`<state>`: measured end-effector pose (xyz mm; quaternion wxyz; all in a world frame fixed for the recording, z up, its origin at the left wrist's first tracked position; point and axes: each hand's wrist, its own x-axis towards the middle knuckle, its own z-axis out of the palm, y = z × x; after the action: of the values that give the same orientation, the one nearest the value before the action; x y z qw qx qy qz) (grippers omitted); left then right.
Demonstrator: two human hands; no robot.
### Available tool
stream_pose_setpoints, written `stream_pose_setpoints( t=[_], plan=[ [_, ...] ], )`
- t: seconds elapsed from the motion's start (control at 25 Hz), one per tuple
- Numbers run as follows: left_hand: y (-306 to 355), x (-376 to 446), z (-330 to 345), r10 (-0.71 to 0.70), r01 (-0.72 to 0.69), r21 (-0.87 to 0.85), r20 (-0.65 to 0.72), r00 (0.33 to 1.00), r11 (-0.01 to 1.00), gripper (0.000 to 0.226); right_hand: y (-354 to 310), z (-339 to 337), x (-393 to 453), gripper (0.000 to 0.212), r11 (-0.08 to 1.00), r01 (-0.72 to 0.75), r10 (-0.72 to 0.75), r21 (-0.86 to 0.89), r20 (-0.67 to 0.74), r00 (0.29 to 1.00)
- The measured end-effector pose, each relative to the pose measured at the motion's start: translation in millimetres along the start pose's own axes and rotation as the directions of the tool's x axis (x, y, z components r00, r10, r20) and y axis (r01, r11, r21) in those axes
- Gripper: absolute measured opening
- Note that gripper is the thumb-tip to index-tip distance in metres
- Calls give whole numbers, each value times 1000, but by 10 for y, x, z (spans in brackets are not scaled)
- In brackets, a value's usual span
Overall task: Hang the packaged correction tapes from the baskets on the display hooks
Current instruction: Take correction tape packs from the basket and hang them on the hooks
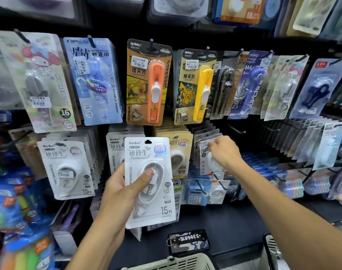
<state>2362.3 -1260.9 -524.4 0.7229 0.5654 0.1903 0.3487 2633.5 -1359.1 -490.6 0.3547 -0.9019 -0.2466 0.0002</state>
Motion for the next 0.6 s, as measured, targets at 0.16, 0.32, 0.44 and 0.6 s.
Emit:
stream_pose_setpoints(
  t=[0.16, 0.32, 0.44, 0.6],
  plan=[
    [-17, 24, 17, 7, -7, 6, -8, 1000, 1000, 43, -227, -112, 205, 24, 997, 12, -7, 80, -65, 998],
    [-23, 30, 41, 4, -4, 3, -15, 1000, 1000, 42, -444, -289, 321, 22, 999, -1, 4, 44, -77, 997],
    [-30, 18, 51, -3, 3, -1, -15, 1000, 1000, 40, -326, -224, 263, 16, 1000, -10, 10, -8, -11, 1000],
    [-17, -13, 54, -1, 1, 8, -6, 1000, 1000, 42, -258, -152, 189, 24, 1000, -7, 7, 17, -30, 1000]
  ],
)
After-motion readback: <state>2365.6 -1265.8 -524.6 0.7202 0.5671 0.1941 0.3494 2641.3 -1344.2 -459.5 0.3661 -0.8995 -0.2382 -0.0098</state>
